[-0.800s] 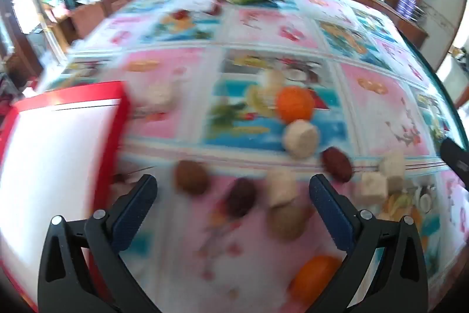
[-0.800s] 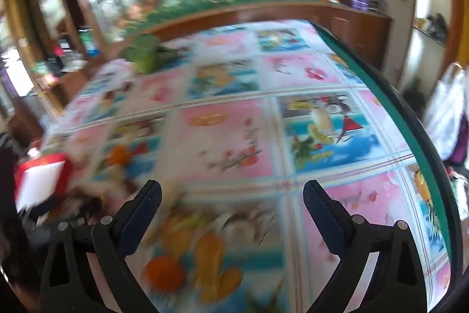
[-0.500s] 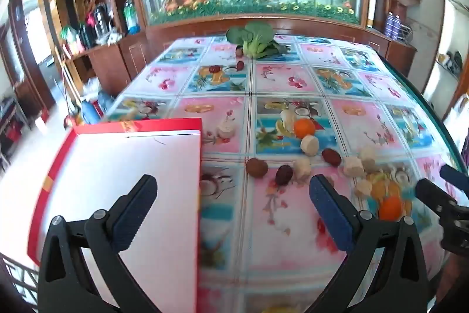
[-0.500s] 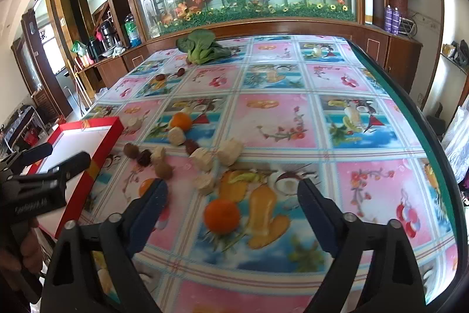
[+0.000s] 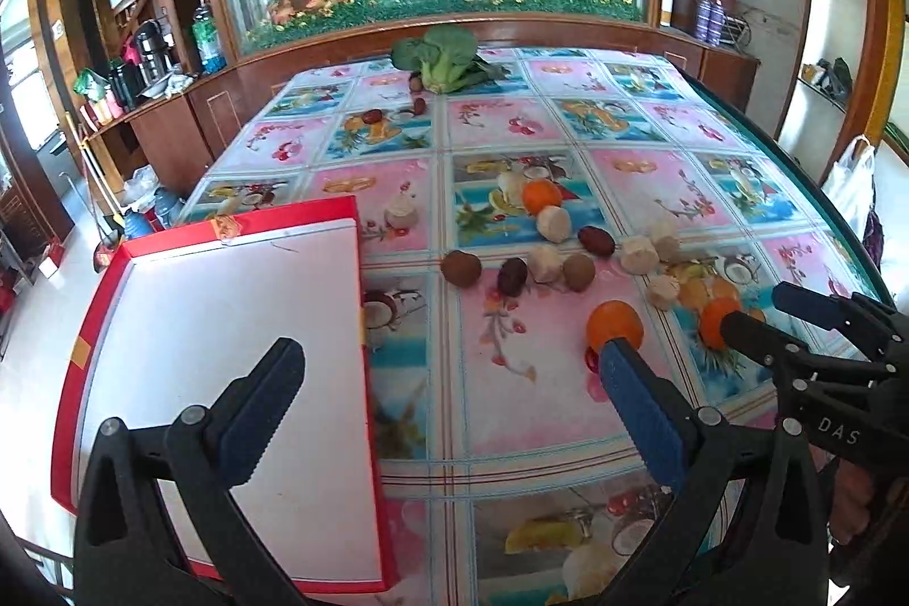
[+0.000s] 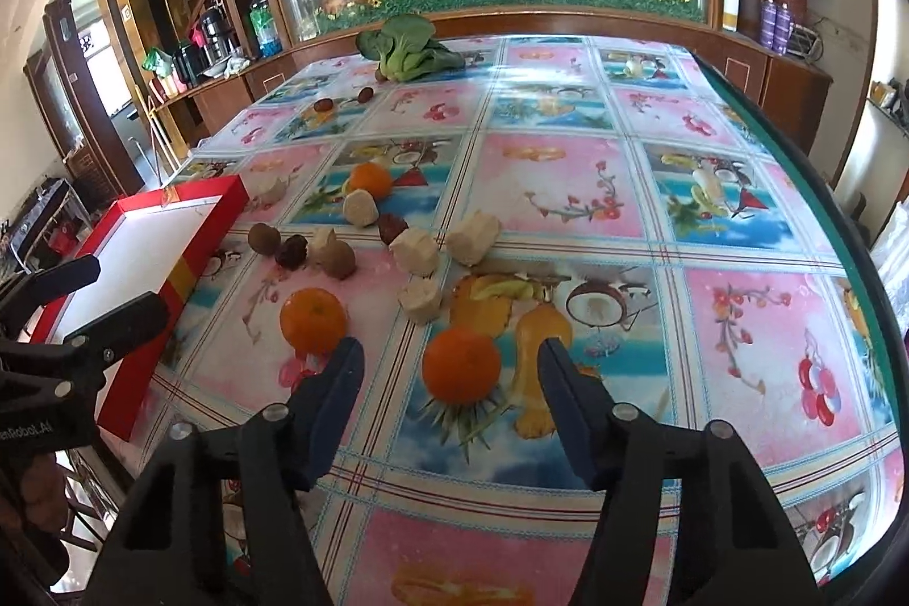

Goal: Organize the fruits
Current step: 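Move the left gripper to the orange and close on it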

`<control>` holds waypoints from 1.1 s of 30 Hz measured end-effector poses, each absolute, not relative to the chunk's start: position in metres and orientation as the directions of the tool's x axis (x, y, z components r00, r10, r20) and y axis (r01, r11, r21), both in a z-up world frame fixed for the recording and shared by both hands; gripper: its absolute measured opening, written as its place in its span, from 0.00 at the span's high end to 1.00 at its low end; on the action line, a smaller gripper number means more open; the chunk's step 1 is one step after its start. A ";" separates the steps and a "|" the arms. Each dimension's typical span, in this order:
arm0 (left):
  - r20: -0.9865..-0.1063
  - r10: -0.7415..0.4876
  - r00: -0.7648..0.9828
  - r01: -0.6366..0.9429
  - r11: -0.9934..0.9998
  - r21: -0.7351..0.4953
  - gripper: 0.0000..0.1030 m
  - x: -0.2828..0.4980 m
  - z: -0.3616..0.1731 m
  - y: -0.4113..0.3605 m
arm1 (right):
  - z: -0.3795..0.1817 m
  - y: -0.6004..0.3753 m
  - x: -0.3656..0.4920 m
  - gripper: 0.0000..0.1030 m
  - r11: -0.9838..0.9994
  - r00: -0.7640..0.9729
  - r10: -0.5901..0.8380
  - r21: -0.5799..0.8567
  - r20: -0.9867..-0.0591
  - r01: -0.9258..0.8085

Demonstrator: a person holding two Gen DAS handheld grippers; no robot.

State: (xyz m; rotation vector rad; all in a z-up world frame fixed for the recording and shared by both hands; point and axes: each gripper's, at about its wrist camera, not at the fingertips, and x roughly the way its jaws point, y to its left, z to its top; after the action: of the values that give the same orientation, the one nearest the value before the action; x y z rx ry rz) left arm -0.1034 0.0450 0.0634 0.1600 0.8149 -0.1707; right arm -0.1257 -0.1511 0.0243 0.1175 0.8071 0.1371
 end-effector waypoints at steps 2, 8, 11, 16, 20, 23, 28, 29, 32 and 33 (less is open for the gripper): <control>-0.742 -0.090 0.665 0.227 0.970 0.085 0.00 -0.104 0.063 0.041 | 0.022 -0.151 -0.124 0.44 0.983 0.677 0.175 0.165 -0.715 -0.079; -0.764 -0.092 0.639 0.258 0.961 0.100 0.00 -0.098 0.057 0.033 | 0.014 -0.151 -0.117 0.48 0.983 0.660 0.174 0.169 -0.731 -0.072; -0.778 -0.096 0.621 0.268 0.958 0.096 0.00 -0.092 0.052 0.029 | 0.011 -0.153 -0.114 0.49 0.984 0.652 0.167 0.166 -0.740 -0.064; -0.791 -0.127 0.599 0.292 0.954 0.068 0.00 -0.085 0.041 0.020 | 0.004 -0.155 -0.108 0.55 0.983 0.629 0.173 0.173 -0.758 -0.063; -0.809 -0.135 0.571 0.315 0.947 0.064 0.00 -0.076 0.033 0.009 | 0.000 -0.158 -0.106 0.60 0.980 0.620 0.190 0.186 -0.761 -0.072; -0.821 -0.133 0.556 0.327 0.942 0.069 0.00 -0.069 0.027 0.000 | 0.000 -0.157 -0.107 0.66 0.975 0.614 0.216 0.197 -0.759 -0.100; -0.834 -0.140 0.534 0.342 0.938 0.061 0.03 -0.058 0.017 -0.012 | 0.000 -0.162 -0.108 0.68 0.968 0.611 0.244 0.228 -0.753 -0.106; -0.839 -0.144 0.525 0.339 0.939 0.051 0.03 -0.054 0.015 -0.012 | 0.000 -0.163 -0.108 0.69 0.967 0.611 0.246 0.229 -0.753 -0.106; -0.849 -0.171 0.500 0.345 0.938 0.014 0.10 -0.050 0.010 -0.012 | 0.000 -0.165 -0.108 0.69 0.966 0.611 0.250 0.239 -0.751 -0.102; -0.848 -0.181 0.498 0.349 0.937 0.005 0.14 -0.050 0.008 -0.014 | 0.000 -0.165 -0.109 0.69 0.967 0.611 0.247 0.234 -0.752 -0.103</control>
State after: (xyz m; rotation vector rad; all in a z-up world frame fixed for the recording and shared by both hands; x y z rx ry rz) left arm -0.0500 -0.0136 0.0083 0.1848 1.0007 -0.3231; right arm -0.1086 -0.1648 0.0003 0.1741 0.8918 0.2030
